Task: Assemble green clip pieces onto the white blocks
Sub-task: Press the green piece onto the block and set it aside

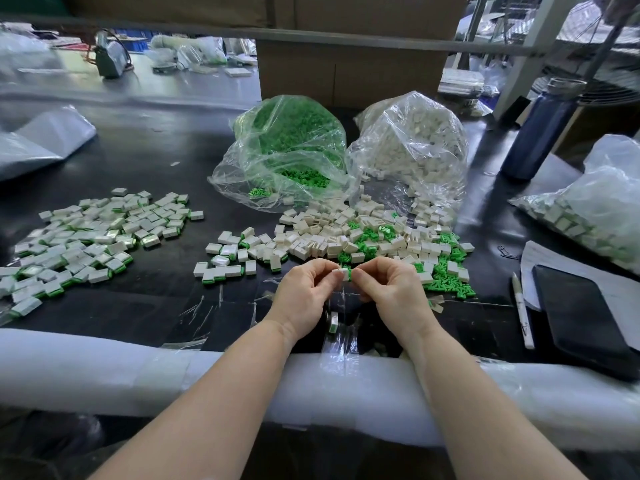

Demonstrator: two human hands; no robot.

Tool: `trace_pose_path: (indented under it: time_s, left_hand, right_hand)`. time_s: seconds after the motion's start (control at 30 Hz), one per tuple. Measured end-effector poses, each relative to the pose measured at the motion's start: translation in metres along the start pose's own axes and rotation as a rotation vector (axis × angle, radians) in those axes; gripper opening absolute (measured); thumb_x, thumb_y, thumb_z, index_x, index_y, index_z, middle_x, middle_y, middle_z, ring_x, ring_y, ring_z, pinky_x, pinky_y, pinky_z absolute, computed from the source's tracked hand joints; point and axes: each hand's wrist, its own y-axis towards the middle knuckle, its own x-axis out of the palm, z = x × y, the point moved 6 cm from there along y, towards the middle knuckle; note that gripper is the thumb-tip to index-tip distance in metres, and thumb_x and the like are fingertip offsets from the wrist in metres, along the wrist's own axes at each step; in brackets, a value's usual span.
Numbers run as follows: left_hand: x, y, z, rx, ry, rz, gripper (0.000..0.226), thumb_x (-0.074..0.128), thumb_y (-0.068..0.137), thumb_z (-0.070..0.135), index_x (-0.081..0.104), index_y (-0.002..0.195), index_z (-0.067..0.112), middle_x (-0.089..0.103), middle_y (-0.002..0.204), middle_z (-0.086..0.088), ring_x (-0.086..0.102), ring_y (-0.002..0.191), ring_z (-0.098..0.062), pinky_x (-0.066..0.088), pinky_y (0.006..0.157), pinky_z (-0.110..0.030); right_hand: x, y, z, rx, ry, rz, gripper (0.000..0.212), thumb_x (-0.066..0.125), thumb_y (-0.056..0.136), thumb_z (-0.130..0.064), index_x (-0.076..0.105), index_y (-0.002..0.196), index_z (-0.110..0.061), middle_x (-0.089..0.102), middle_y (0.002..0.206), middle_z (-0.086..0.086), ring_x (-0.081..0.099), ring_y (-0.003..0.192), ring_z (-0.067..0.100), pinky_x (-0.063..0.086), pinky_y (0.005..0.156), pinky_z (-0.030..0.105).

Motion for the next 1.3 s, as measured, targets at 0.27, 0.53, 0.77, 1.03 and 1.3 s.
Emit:
trace_pose_path:
  time_s: [0.27,0.53,0.77,1.03,1.3]
  left_hand:
    - [0.0039,-0.0023,-0.0006,-0.041,0.039,-0.062,0.007,0.06,0.09,0.018,0.066,0.087,0.021,0.066,0.078,0.0,0.06,0.078,-0.016,0.05,0.086,-0.041]
    - [0.0043,-0.0027,-0.0026,-0.044,0.135,-0.086,0.008,0.06,0.089,0.019,0.068,0.088,0.023,0.068,0.083,0.001,0.063,0.085,-0.02,0.048,0.09,-0.043]
    - [0.005,-0.001,-0.0002,-0.037,0.093,-0.032,0.009,0.058,0.091,0.022,0.065,0.086,0.025,0.064,0.074,0.006,0.056,0.073,-0.013,0.05,0.085,-0.042]
    - [0.004,-0.002,-0.0005,-0.043,0.01,-0.023,0.016,0.052,0.094,0.019,0.061,0.085,0.028,0.064,0.067,0.004,0.059,0.069,-0.013,0.05,0.083,-0.042]
    - [0.0049,-0.0021,0.0021,-0.004,0.097,-0.018,0.009,0.061,0.089,0.025,0.069,0.092,0.02,0.066,0.089,0.002,0.06,0.084,-0.014,0.049,0.086,-0.035]
  right_hand:
    - [0.0031,-0.0002,0.0017,0.024,-0.094,-0.028,0.022,0.063,0.088,-0.009,0.061,0.067,-0.016,0.059,0.056,-0.009,0.051,0.047,-0.003,0.041,0.051,0.011]
    - [0.0049,0.0001,0.0065,0.072,-0.13,-0.071,0.018,0.064,0.086,-0.01,0.063,0.068,-0.013,0.064,0.062,0.003,0.055,0.054,0.007,0.042,0.057,0.021]
    - [0.0029,0.0006,0.0014,0.021,-0.05,0.017,0.01,0.064,0.086,-0.008,0.064,0.08,-0.016,0.058,0.066,-0.001,0.053,0.062,0.01,0.046,0.062,0.025]
    - [0.0005,-0.0004,-0.0023,0.0,0.08,-0.011,0.017,0.064,0.084,0.0,0.069,0.085,-0.016,0.071,0.083,0.006,0.069,0.077,0.015,0.056,0.071,0.023]
    - [-0.0033,0.0012,0.0005,0.009,-0.009,0.067,0.013,0.067,0.085,-0.014,0.067,0.072,-0.014,0.067,0.073,0.017,0.062,0.07,0.038,0.053,0.069,0.046]
